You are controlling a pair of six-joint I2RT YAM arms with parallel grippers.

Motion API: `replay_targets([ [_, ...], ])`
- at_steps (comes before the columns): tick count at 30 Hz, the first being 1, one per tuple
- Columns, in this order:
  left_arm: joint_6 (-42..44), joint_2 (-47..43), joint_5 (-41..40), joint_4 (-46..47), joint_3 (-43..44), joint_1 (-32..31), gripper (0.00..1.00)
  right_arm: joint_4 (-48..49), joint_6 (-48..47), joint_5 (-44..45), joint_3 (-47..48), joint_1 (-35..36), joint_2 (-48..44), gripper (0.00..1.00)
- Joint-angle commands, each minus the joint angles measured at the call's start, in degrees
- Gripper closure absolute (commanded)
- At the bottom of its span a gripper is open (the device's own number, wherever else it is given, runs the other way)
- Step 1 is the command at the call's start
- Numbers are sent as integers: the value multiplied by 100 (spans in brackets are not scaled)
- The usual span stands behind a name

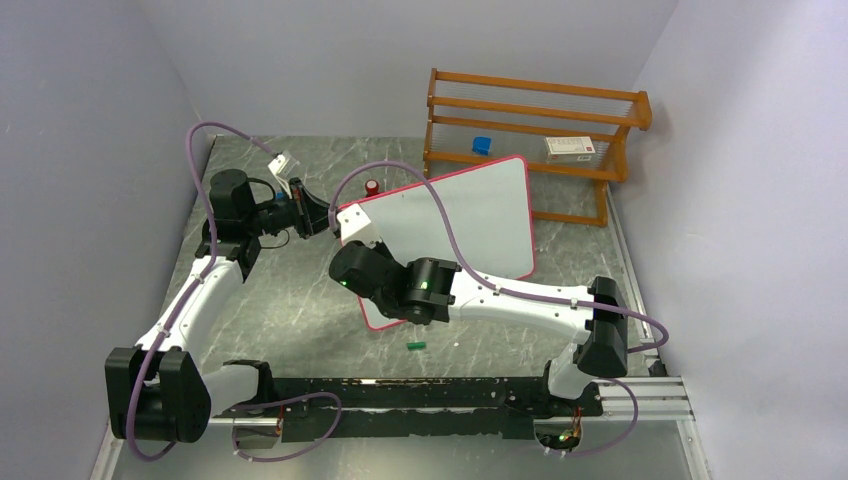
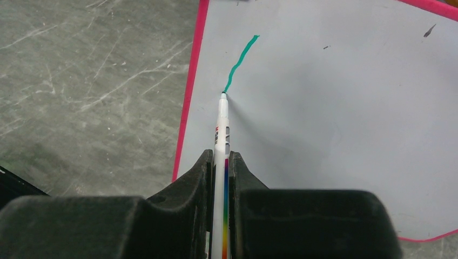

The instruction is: Write a sentence on the whiteboard

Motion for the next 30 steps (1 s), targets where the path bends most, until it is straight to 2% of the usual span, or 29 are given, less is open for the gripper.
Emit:
replay_targets([
  [1, 257, 9, -42, -138, -115, -85, 95, 55, -4, 121, -27, 44, -130, 100],
  [16, 273, 22, -31, -158, -106, -85, 95, 773, -479, 734, -119, 38, -425, 100],
  [30, 268, 9, -14, -142, -107, -85, 95, 943, -639, 758, -45, 24, -257, 100],
])
